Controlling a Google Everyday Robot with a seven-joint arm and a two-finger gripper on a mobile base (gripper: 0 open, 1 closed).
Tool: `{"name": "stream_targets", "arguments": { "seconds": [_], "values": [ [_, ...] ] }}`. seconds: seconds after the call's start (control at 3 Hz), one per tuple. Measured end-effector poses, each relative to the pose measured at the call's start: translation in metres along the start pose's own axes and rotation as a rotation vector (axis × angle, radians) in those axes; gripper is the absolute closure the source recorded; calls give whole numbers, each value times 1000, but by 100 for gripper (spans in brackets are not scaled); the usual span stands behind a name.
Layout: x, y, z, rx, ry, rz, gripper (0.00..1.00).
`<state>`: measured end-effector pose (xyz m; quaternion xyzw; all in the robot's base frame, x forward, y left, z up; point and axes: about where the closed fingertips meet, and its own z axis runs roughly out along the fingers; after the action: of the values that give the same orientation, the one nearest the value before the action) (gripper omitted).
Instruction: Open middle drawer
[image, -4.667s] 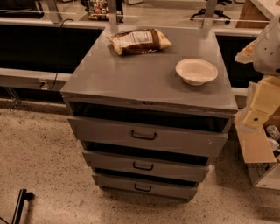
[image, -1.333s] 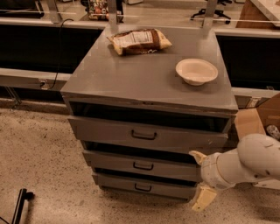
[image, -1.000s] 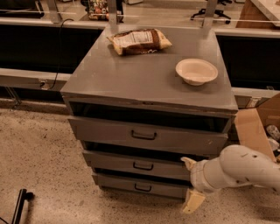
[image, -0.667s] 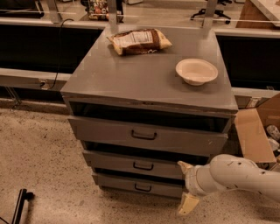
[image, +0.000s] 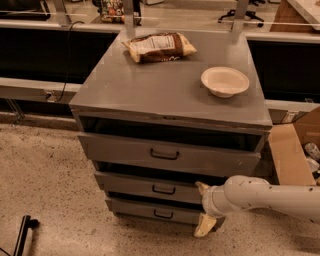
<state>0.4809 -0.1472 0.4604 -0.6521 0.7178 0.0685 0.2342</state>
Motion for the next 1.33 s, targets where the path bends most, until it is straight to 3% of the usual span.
{"name": "stream_targets", "arguments": {
  "seconds": [0.33,0.67,1.0,1.33],
  "values": [
    [12,-23,26,-9,11,10,0],
    [26,-43,47,-19,22,40,18],
    [28,-41,45,-14,6,52,42],
    [20,-20,21,-7,-26,32,57]
  ]
}}
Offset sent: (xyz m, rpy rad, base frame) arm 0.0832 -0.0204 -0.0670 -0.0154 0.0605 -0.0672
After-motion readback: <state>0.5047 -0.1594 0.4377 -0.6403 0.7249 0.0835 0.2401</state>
